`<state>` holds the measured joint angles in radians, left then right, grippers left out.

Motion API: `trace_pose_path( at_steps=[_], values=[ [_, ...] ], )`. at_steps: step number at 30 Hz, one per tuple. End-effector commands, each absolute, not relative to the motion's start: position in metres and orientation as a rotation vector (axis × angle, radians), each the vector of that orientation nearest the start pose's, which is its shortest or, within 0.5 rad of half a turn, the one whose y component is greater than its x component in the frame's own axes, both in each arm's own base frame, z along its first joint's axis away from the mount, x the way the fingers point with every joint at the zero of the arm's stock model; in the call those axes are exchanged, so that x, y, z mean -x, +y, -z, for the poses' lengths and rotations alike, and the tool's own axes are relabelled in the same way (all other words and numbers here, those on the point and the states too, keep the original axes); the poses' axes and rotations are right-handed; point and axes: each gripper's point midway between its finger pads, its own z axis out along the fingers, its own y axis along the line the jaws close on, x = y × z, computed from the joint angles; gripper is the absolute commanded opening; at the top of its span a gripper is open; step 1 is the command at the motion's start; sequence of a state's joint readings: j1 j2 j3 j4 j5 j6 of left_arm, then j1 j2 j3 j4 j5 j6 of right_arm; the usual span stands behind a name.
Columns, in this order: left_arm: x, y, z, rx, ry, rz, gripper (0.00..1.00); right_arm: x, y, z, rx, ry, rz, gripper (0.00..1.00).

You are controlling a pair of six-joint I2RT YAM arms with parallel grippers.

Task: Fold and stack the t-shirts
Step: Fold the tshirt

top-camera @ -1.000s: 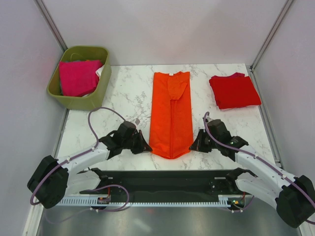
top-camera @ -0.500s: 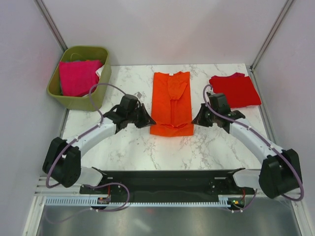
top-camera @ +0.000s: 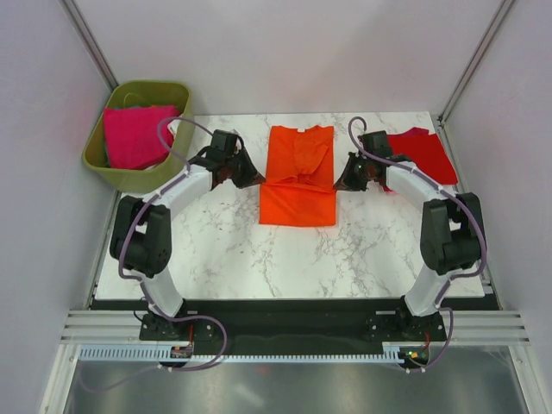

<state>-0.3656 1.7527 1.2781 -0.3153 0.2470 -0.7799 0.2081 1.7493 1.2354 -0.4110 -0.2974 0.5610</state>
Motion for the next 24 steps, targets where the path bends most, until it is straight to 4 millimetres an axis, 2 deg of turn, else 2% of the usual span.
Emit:
trace_pose_path(
  at_steps=[1, 3, 5, 6, 13, 23, 24],
  values=[
    [-0.420, -0.234, -0.136, 0.324, 2.446, 0.856, 0.02, -0.428, 0.162, -0.106, -0.297, 2.506, -0.714, 0.00],
    [-0.428, -0.237, -0.131, 0.325, 2.456, 0.864, 0.02, -0.434, 0.161, -0.096, -0.317, 2.525, -0.720, 0.00],
    [-0.435, -0.239, -0.131, 0.321, 2.455, 0.885, 0.02, -0.443, 0.160, -0.096, -0.322, 2.519, -0.723, 0.00],
    [-0.437, -0.241, -0.125, 0.323, 2.469, 0.890, 0.02, -0.444, 0.159, -0.090, -0.328, 2.530, -0.730, 0.00],
    [-0.452, -0.248, -0.110, 0.321, 2.495, 0.917, 0.02, -0.464, 0.154, -0.093, -0.349, 2.505, -0.730, 0.00],
    [-0.478, -0.241, -0.098, 0.373, 2.491, 0.939, 0.02, -0.488, 0.153, -0.083, -0.379, 2.502, -0.751, 0.02],
    [-0.481, -0.240, -0.097, 0.379, 2.494, 0.948, 0.02, -0.491, 0.153, -0.076, -0.390, 2.515, -0.751, 0.02]
  ],
)
